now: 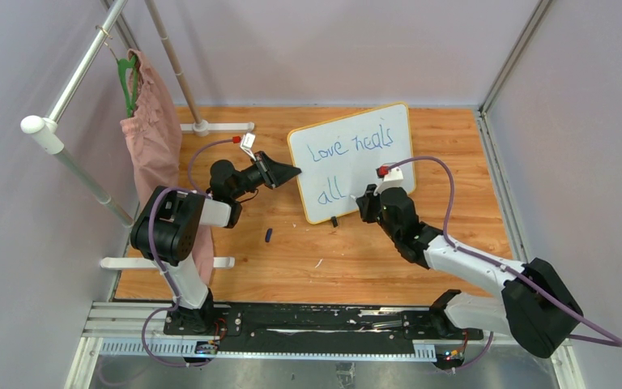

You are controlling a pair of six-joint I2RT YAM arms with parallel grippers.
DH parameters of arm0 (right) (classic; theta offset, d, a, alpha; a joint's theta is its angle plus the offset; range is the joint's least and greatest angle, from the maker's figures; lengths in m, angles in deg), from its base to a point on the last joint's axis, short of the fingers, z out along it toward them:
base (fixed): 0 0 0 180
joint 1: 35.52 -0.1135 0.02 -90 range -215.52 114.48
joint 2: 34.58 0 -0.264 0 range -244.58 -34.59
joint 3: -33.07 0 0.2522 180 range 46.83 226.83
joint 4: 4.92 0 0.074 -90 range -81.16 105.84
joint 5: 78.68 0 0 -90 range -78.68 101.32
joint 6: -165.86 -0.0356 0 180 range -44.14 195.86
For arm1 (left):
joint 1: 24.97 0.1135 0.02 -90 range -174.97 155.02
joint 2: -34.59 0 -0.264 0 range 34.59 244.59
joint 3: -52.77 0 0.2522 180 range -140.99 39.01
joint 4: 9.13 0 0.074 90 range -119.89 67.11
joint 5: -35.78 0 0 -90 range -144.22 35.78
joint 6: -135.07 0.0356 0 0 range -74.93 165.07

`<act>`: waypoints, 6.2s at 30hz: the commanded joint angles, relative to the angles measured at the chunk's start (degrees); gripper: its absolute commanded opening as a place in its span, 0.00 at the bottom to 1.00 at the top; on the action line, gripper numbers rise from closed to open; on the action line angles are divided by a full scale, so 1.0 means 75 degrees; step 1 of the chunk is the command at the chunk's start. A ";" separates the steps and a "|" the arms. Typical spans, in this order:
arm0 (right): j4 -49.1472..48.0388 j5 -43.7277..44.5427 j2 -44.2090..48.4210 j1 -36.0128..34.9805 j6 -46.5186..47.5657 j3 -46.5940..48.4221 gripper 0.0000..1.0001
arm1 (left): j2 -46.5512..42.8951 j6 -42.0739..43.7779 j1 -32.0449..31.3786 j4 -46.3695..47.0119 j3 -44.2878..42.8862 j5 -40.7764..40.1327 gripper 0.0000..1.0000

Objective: Write a sentence on the whiteboard
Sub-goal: Write a sentence on the whiteboard, then close the whiteboard marker at the center of the board.

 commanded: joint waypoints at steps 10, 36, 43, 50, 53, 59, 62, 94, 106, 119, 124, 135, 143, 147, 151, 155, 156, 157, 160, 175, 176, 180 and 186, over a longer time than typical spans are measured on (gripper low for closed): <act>-0.0368 0.0017 -0.0211 0.0191 -0.0130 0.0265 0.00 | -0.0096 -0.0107 -0.0049 0.0005 0.0099 0.0005 0.08; 0.0830 -0.0277 0.1173 0.0212 -0.0172 0.0222 0.00 | -0.0212 0.0018 -0.0050 -0.0211 0.0105 -0.0027 0.12; 0.1808 -0.0462 0.2579 0.0203 -0.0162 -0.0009 0.00 | -0.0301 0.0186 -0.0049 -0.0488 0.0110 -0.0070 0.29; 0.3022 -0.0769 0.3896 0.0210 0.0112 0.0042 0.00 | -0.0637 0.0746 -0.0038 -0.1465 0.0014 -0.0105 0.44; 0.3469 -0.0876 0.4359 0.0212 0.0171 0.0043 0.00 | -0.0906 0.1070 -0.0029 -0.2005 0.0017 -0.0225 0.48; 0.4104 -0.1226 0.5080 0.0205 0.0338 0.0107 0.00 | -0.1925 0.2290 0.0070 -0.4418 -0.0114 -0.0765 0.59; 0.4445 -0.1377 0.5372 0.0207 0.0494 0.0248 0.00 | -0.2532 0.2993 0.0237 -0.6293 -0.0425 -0.1027 0.63; 0.5037 -0.2175 0.6219 0.0207 0.0833 0.0368 0.00 | -0.4268 0.3922 -0.1144 -1.3219 -0.0838 -0.5528 0.90; 0.4914 -0.2205 0.6178 0.0214 0.0859 0.0267 0.00 | -0.2337 0.4989 -0.2156 -1.4254 -0.2064 -0.6281 0.63; 0.5008 -0.2137 0.6085 0.0211 0.0951 0.0415 0.00 | -0.1076 0.5093 -0.2182 -1.4183 -0.2655 -0.6360 0.54; 0.4946 -0.2014 0.6165 0.0212 0.0928 0.0369 0.00 | -0.1010 0.5093 -0.2182 -1.4128 -0.2623 -0.6384 0.52; 0.5028 -0.2006 0.6268 0.0206 0.0963 0.0412 0.00 | -0.0899 0.4688 -0.2182 -1.3821 -0.2269 -0.6349 0.49; 0.5157 -0.1925 0.6499 0.0210 0.0901 0.0365 0.00 | -0.1133 0.4466 -0.2178 -1.3534 -0.2004 -0.6572 0.47; 0.5238 -0.1885 0.6588 0.0212 0.0902 0.0377 0.00 | -0.1037 0.4411 -0.2182 -1.3465 -0.1986 -0.6617 0.46; 0.5305 -0.1871 0.6647 0.0208 0.0886 0.0370 0.00 | -0.0902 0.4435 -0.2178 -1.3548 -0.2061 -0.6699 0.43; 0.5326 -0.1846 0.6694 0.0206 0.0874 0.0353 0.00 | -0.0859 0.4451 -0.2210 -1.3594 -0.2075 -0.6769 0.42; 0.5333 -0.1836 0.6701 0.0209 0.0872 0.0355 0.00 | -0.0852 0.4467 -0.2225 -1.3612 -0.2086 -0.6804 0.42; 0.5331 -0.1825 0.6706 0.0212 0.0873 0.0355 0.00 | -0.0829 0.4464 -0.2253 -1.3630 -0.2092 -0.6836 0.42; 0.5342 -0.1820 0.6719 0.0213 0.0871 0.0353 0.00 | -0.0781 0.4478 -0.2341 -1.3647 -0.2093 -0.6882 0.41; 0.5371 -0.1802 0.6721 0.0207 0.0877 0.0365 0.00 | -0.0704 0.4498 -0.2377 -1.3683 -0.2150 -0.6882 0.28; 0.5365 -0.1807 0.6712 0.0212 0.0869 0.0367 0.00 | -0.0705 0.4498 -0.2378 -1.3683 -0.2151 -0.6882 0.28; 0.5325 -0.1800 0.6657 0.0207 0.0869 0.0365 0.00 | -0.0715 0.4495 -0.2381 -1.3686 -0.2128 -0.6862 0.23; 0.5301 -0.1812 0.6614 0.0211 0.0887 0.0366 0.00 | -0.0769 0.4455 -0.2381 -1.3674 -0.2106 -0.6864 0.14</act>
